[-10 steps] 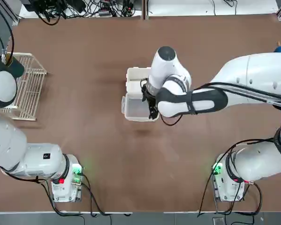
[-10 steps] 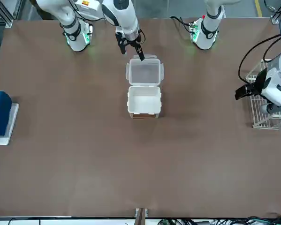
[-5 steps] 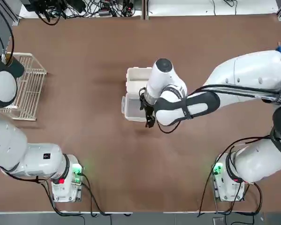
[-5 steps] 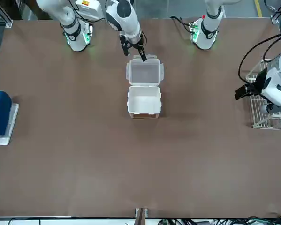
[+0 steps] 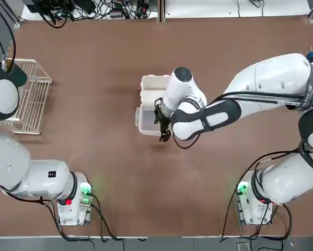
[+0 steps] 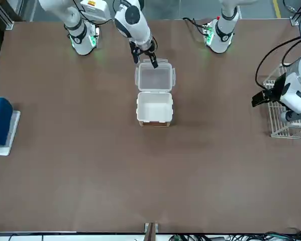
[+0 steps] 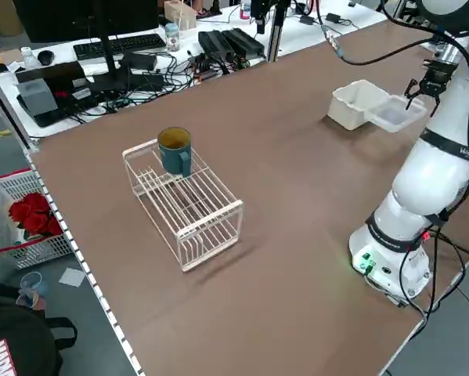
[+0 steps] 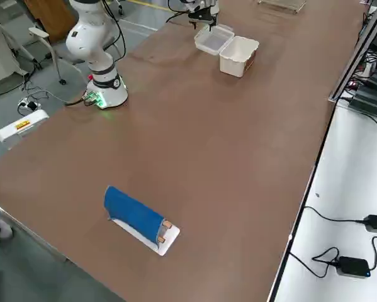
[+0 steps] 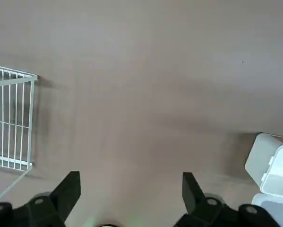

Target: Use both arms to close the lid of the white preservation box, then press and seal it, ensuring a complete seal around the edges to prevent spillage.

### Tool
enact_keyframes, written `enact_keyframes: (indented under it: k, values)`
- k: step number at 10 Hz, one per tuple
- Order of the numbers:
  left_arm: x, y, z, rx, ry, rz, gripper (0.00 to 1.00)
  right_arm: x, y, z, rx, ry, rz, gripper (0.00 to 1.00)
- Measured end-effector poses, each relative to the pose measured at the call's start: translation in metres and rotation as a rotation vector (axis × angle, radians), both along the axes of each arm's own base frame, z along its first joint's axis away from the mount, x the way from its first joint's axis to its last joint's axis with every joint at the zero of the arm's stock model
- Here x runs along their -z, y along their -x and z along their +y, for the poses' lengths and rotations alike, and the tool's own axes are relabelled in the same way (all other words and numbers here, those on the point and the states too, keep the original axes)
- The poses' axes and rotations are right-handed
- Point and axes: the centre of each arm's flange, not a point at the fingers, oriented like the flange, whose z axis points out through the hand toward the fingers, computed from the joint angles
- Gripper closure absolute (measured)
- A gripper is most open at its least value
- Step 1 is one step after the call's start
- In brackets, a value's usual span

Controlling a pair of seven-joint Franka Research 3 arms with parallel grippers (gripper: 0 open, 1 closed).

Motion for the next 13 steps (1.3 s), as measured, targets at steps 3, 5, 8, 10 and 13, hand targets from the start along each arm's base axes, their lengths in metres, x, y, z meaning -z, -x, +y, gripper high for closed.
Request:
enact_keyframes:
  k: [3,5,8,10,13]
  values:
    - [0.0000,-0.0002,0.0025,-0.004,0.000,0.000,0.04,0.0038,-0.0001,0.0011,0.003,-0.007,0.004,0.27]
    - [0.0000,-0.0002,0.0030,-0.005,0.000,0.000,0.04,0.0054,-0.0020,0.0007,0.008,-0.010,0.004,0.38]
    - [0.0000,-0.0002,0.0031,-0.005,0.000,0.000,0.04,0.0090,-0.0051,-0.0014,0.016,-0.012,0.002,0.54]
    - [0.0000,-0.0003,0.0043,-0.007,0.000,0.000,0.04,0.0098,-0.0051,-0.0016,0.015,-0.012,0.002,0.60]
    - [0.0000,-0.0005,0.0069,-0.012,0.000,0.000,0.04,0.0107,-0.0039,-0.0017,0.013,-0.010,0.004,0.74]
